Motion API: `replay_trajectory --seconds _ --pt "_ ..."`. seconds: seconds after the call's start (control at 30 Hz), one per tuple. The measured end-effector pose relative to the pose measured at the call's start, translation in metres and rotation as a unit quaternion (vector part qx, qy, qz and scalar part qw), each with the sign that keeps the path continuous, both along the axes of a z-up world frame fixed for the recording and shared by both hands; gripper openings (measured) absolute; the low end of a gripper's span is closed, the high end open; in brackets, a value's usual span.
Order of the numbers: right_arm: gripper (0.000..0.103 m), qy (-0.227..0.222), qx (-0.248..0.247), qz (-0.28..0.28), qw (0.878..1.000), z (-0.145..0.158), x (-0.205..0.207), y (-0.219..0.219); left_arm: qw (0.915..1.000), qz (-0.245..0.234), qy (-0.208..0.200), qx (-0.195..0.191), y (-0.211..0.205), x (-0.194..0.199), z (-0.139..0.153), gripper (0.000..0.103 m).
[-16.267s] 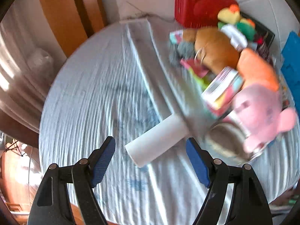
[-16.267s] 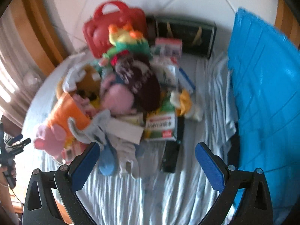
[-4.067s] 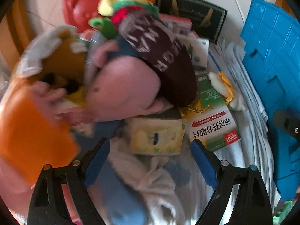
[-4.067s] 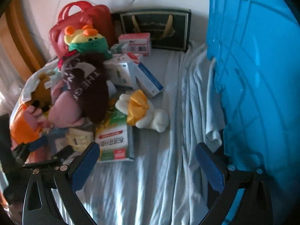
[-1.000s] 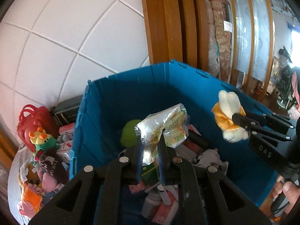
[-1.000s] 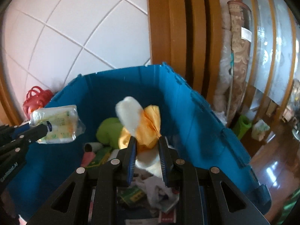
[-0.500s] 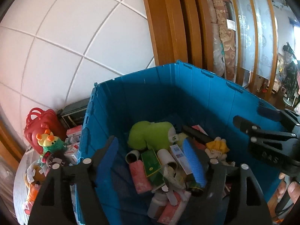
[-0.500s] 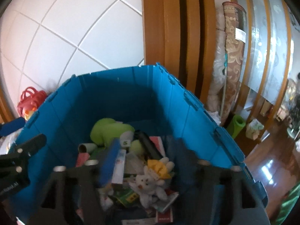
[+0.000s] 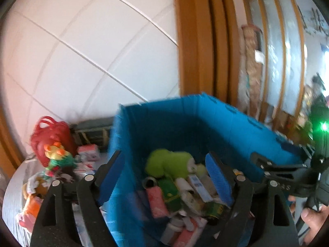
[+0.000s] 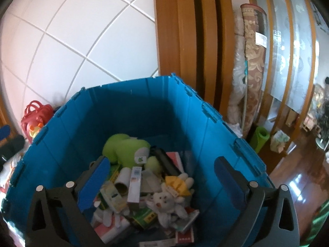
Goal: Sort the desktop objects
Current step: 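Move both tools back over the pile of items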
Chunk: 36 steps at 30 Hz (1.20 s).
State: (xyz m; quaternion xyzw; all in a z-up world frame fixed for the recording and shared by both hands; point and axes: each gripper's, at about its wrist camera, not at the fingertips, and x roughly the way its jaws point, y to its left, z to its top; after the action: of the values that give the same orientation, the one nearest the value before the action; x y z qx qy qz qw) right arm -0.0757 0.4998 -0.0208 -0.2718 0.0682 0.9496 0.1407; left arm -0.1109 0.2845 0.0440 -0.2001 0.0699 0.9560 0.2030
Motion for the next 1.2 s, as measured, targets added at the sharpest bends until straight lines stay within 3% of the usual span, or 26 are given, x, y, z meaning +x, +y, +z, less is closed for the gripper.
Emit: replay_trajectory --seconds 0.13,0.23,0.47,0.7,0.87,0.93,1.2 --pt "0.103 0.052 -0.010 0.039 0.998 0.021 0.013 -0.029 0.9974 0.051 0.043 0.026 -0.048 0.013 0.013 0.096" --pt "0.103 0.089 -0.008 0.071 0.993 0.039 0.019 -0.063 0.9940 0.085 0.053 0.043 -0.086 0.015 0.012 0.097" --pt "0.103 0.122 -0.018 0.160 0.979 0.059 0.009 -0.157 0.9841 0.177 0.006 0.018 -0.182 -0.009 -0.012 0.097" --pt "0.103 0.109 -0.024 0.230 0.967 0.055 -0.018 -0.261 0.9694 0.238 -0.060 0.000 -0.292 -0.036 -0.057 0.097" --pt "0.103 0.071 -0.027 0.254 0.964 0.024 -0.054 -0.324 0.9536 0.268 -0.137 -0.012 -0.353 -0.063 -0.110 0.097" --pt "0.103 0.052 -0.030 0.258 0.964 0.006 -0.068 -0.339 0.9519 0.260 -0.162 -0.008 -0.364 -0.073 -0.130 0.097" --pt "0.103 -0.082 -0.022 0.235 0.968 -0.109 -0.129 -0.361 0.9392 0.253 -0.232 0.013 -0.365 -0.109 -0.210 0.097"
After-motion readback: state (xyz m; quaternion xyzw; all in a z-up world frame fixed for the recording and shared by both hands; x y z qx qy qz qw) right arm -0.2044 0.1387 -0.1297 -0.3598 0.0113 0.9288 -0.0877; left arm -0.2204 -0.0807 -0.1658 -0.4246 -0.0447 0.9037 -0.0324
